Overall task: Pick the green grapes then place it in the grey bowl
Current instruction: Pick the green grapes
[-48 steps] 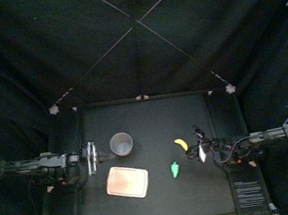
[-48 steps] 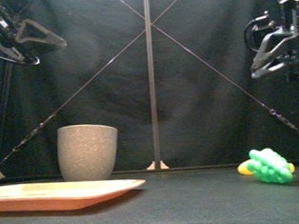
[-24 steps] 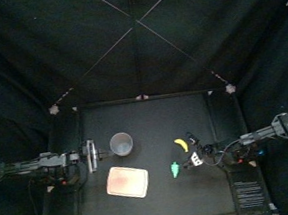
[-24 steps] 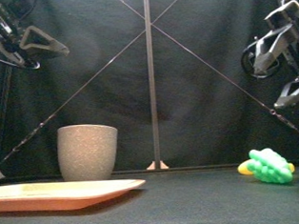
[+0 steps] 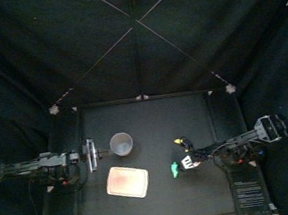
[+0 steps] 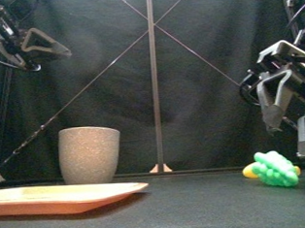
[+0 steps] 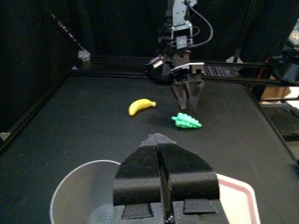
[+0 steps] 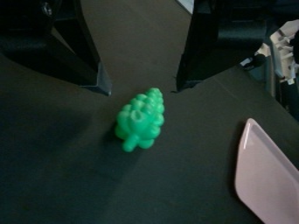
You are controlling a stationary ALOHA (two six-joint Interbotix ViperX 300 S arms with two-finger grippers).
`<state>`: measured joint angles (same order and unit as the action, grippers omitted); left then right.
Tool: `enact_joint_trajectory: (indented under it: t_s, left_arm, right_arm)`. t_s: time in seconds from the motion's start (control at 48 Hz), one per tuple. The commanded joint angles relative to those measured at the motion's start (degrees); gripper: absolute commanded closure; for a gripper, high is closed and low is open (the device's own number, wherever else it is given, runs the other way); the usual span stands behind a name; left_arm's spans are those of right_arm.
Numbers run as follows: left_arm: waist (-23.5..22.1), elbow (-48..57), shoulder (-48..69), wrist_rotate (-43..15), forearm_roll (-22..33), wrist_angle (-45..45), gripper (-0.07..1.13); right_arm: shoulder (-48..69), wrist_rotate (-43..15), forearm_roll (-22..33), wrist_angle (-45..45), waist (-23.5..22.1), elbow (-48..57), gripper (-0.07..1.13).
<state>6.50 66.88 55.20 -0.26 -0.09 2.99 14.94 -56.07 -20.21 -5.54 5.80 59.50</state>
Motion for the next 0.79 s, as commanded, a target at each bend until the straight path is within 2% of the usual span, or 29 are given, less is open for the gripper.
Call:
enact_joint_trajectory:
  t_s: [0.021,0.229,0.562,0.688,0.792]
  left_arm:
    - [0.1,-1.2,-0.1,0.0,-0.1,0.2,0.98]
    - [-0.3,-1.3,0.1,0.0,0.0,0.3,0.98]
    - [-0.4,-1.1,0.4,0.0,0.0,0.3,0.98]
    - [-0.3,-0.8,0.5,0.0,0.0,0.2,0.98]
    - [-0.4,-0.7,0.5,0.0,0.0,0.2,0.98]
  right_arm:
    - [-2.1,-0.1,1.0,0.2,-0.7,-3.0,0.11]
    - [-7.3,-0.1,1.1,-0.6,-2.5,-4.2,0.11]
    - [-14.7,0.0,3.3,-1.2,-2.7,-8.9,0.13]
    - [-14.9,0.0,3.4,-2.5,-2.6,-9.8,0.2]
    - [-15.0,0.0,3.5,-3.4,-2.4,-10.1,0.32]
